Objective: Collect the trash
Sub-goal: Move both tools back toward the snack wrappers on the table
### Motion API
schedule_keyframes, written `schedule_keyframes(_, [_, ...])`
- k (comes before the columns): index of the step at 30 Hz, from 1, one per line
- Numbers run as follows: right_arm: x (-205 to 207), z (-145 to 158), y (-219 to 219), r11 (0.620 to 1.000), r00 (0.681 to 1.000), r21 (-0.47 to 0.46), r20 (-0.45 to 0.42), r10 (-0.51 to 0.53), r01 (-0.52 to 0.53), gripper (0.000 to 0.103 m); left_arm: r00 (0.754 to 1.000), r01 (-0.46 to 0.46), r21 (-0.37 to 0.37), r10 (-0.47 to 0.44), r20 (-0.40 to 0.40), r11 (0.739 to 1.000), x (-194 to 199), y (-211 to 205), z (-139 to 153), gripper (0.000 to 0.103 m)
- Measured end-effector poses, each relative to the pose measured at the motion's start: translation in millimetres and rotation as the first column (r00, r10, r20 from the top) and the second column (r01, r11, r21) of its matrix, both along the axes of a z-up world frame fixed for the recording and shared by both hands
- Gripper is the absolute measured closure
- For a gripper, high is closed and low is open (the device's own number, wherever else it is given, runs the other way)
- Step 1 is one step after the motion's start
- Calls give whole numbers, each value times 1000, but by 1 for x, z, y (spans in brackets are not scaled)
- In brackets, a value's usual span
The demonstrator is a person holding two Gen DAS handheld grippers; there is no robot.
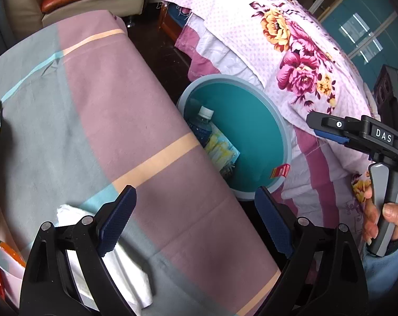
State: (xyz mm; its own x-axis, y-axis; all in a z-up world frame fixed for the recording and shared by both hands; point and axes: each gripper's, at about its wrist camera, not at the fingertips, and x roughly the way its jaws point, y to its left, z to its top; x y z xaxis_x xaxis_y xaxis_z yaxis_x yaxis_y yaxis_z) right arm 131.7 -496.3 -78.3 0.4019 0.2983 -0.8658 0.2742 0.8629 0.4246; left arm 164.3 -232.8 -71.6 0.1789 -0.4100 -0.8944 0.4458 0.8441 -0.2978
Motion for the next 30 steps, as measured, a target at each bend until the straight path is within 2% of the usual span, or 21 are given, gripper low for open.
schedule_keyframes(11, [-6,18,38,998,998,-16,8,58,-58,27,999,-43,-13,43,13,999,-19,40,10,11])
schedule_keyframes(21, [-10,37,98,987,987,-37,19,157,-156,27,990,-126,-21,127,61,992,-41,104,30,11])
schedule_keyframes(25, [-10,45,133,974,975,-48,18,223,-222,27,979,-185,-7,185,89,983,-51,141,38,11])
schedule_keyframes(30, [-7,52,179,950,951,-56,16,307,-306,27,951,-288,13,285,124,957,-67,201,43,11])
